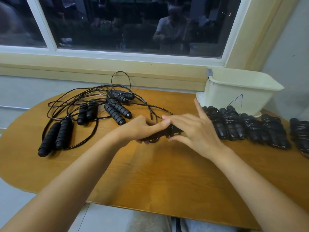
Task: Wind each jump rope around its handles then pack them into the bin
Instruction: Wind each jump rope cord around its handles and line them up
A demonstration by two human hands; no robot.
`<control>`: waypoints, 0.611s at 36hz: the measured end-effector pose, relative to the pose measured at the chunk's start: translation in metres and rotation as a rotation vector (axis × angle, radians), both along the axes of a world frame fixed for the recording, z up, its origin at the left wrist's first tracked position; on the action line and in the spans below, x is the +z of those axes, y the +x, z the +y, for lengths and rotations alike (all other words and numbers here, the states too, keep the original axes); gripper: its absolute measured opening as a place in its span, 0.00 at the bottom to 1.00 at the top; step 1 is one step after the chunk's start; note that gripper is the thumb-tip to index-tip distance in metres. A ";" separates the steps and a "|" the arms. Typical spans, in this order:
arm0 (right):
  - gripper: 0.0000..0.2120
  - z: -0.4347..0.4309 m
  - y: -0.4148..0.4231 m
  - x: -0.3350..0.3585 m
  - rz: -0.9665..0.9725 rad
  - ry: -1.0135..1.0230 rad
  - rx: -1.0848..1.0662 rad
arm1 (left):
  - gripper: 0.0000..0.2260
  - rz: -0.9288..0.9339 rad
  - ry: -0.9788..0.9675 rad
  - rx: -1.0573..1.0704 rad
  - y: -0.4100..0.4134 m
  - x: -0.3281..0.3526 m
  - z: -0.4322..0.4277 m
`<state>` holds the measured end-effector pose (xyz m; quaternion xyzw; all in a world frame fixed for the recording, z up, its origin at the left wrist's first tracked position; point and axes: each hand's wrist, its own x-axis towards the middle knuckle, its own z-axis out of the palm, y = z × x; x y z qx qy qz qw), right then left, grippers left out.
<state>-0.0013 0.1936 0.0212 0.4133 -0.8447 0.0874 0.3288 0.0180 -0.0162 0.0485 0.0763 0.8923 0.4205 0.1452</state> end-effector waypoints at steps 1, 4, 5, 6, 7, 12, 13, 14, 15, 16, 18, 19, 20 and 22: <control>0.32 0.001 0.000 -0.001 -0.042 -0.034 0.017 | 0.37 -0.063 0.011 0.004 -0.001 0.005 -0.002; 0.28 0.004 0.003 0.000 -0.286 -0.268 -0.036 | 0.43 -0.173 0.265 0.043 -0.007 0.012 -0.015; 0.27 0.005 0.006 0.002 -0.421 -0.413 -0.073 | 0.44 -0.212 0.403 0.068 -0.009 0.011 -0.020; 0.27 0.007 0.008 0.003 -0.561 -0.566 -0.098 | 0.44 -0.232 0.520 0.086 -0.011 0.009 -0.021; 0.27 0.007 0.009 0.003 -0.678 -0.696 -0.097 | 0.43 -0.233 0.598 0.107 -0.012 0.006 -0.020; 0.23 0.004 0.004 -0.006 -0.844 -1.033 -0.097 | 0.21 0.144 0.471 0.069 -0.006 -0.024 0.023; 0.20 0.004 0.003 -0.007 -0.870 -1.094 -0.091 | 0.22 0.160 0.492 0.041 -0.005 -0.028 0.032; 0.17 0.004 0.002 -0.009 -0.889 -1.142 -0.084 | 0.26 0.180 0.510 0.009 -0.006 -0.035 0.039; 0.15 0.004 0.002 -0.009 -0.898 -1.172 -0.081 | 0.30 0.209 0.511 -0.009 -0.009 -0.041 0.044; 0.14 0.004 0.001 -0.010 -0.902 -1.196 -0.081 | 0.32 0.245 0.489 -0.007 -0.013 -0.047 0.048; 0.13 0.008 0.000 -0.014 -0.925 -1.243 -0.081 | 0.32 0.282 0.492 0.018 -0.022 -0.052 0.051; 0.13 0.010 -0.001 -0.016 -0.947 -1.268 -0.081 | 0.30 0.280 0.509 0.024 -0.026 -0.053 0.052; 0.13 0.012 -0.002 -0.018 -0.971 -1.289 -0.079 | 0.28 0.285 0.513 0.020 -0.030 -0.055 0.051; 0.13 0.016 -0.004 -0.022 -1.018 -1.313 -0.080 | 0.23 0.289 0.488 0.006 -0.037 -0.057 0.049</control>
